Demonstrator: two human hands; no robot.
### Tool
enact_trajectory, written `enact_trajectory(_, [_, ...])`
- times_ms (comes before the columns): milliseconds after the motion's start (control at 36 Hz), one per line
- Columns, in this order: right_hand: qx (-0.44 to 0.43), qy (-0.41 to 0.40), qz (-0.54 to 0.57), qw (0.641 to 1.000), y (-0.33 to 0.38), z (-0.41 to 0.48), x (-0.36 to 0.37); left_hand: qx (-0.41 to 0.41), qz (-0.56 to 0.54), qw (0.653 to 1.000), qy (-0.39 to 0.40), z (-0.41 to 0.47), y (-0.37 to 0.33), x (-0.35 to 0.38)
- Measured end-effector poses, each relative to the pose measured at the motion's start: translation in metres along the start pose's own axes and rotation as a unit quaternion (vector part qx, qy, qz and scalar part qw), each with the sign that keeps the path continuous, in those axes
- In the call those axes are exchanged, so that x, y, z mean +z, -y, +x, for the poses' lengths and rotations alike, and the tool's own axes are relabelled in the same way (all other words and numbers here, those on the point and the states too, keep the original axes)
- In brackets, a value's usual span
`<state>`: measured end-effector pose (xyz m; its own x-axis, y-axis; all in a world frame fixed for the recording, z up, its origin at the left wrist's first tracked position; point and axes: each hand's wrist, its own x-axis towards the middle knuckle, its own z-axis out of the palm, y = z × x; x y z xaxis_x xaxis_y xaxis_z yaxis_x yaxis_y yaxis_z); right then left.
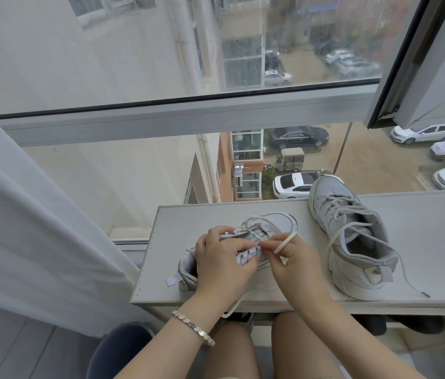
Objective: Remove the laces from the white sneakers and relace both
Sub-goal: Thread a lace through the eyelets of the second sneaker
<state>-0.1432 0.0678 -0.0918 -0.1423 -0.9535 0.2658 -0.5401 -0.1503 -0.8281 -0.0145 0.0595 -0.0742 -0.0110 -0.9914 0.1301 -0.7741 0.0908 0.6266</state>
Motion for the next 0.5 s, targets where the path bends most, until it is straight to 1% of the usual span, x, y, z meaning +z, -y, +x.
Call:
enact_trajectory(56, [0.016,-0.007,0.012,1.000,0.000,0.000,0.001,-0.001,0.000,1.000,-0.006,0.000,0.000,0.000])
enact_trajectory(111, [0.067,-0.007,0.061,0.996,0.002,0.002,0.001,-0.004,0.000,1.000,-0.008,0.000,0.000,0.001])
enact_trajectory(167, [0.108,-0.002,0.110,0.988,0.004,0.001,0.002,-0.004,0.004,1.000,-0.005,0.000,0.000,0.001])
enact_trajectory(278, [0.161,0.020,0.173,0.971,0.006,0.002,0.000,0.002,0.004,1.000,0.001,0.000,0.001,0.001])
enact_trajectory(306, [0.185,0.030,0.204,0.961,0.006,0.003,-0.004,0.003,0.004,1.000,-0.001,0.000,0.001,0.001])
enact_trajectory(361, [0.246,0.057,0.271,0.929,0.004,0.006,-0.012,0.012,-0.001,1.000,-0.010,0.000,0.002,0.001])
enact_trajectory(389, [0.280,0.069,0.284,0.914,0.004,0.006,-0.017,0.021,-0.004,1.000,-0.015,0.000,0.002,0.001])
enact_trajectory(417, [0.297,0.077,0.259,0.916,0.003,0.005,-0.020,0.029,-0.006,0.999,-0.018,0.000,0.002,0.001])
enact_trajectory(444, [0.283,0.076,0.192,0.937,0.001,0.002,-0.022,0.035,-0.007,0.999,-0.020,0.000,0.003,0.002])
enact_trajectory(472, [0.232,0.063,0.103,0.965,0.000,0.000,-0.024,0.037,-0.008,0.999,-0.021,0.000,0.003,0.002])
enact_trajectory(500, [0.159,0.047,0.026,0.986,0.002,-0.001,-0.025,0.036,-0.009,0.999,-0.022,0.001,0.003,0.001])
